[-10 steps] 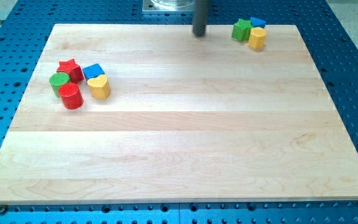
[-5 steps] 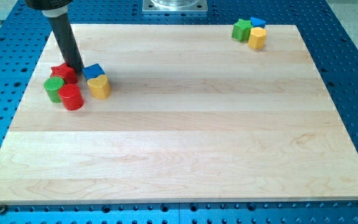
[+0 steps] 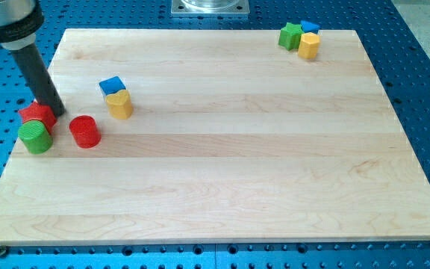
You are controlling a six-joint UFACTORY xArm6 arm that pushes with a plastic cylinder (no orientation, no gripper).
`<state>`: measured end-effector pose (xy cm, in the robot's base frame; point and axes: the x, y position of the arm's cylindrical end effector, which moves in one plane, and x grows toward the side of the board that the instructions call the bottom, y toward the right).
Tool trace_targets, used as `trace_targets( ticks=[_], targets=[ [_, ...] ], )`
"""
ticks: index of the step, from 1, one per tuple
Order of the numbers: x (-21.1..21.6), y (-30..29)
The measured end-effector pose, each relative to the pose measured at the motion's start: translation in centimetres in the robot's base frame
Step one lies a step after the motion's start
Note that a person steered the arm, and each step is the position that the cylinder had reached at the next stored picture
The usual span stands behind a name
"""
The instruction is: Move the red blocks and green circle to the bottom left
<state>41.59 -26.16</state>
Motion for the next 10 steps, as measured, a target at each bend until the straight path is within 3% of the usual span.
trace_targets(
  ticks=[2,5,6,7,8,9,10],
  targets=[
    [0.2,-1.4],
    [9.4,-1.3],
    [8.8,-1.3],
    [11.4,-3.7],
    [13.8,-2.4],
    [13.8,-0.4],
    [11.7,-2.6]
  ],
)
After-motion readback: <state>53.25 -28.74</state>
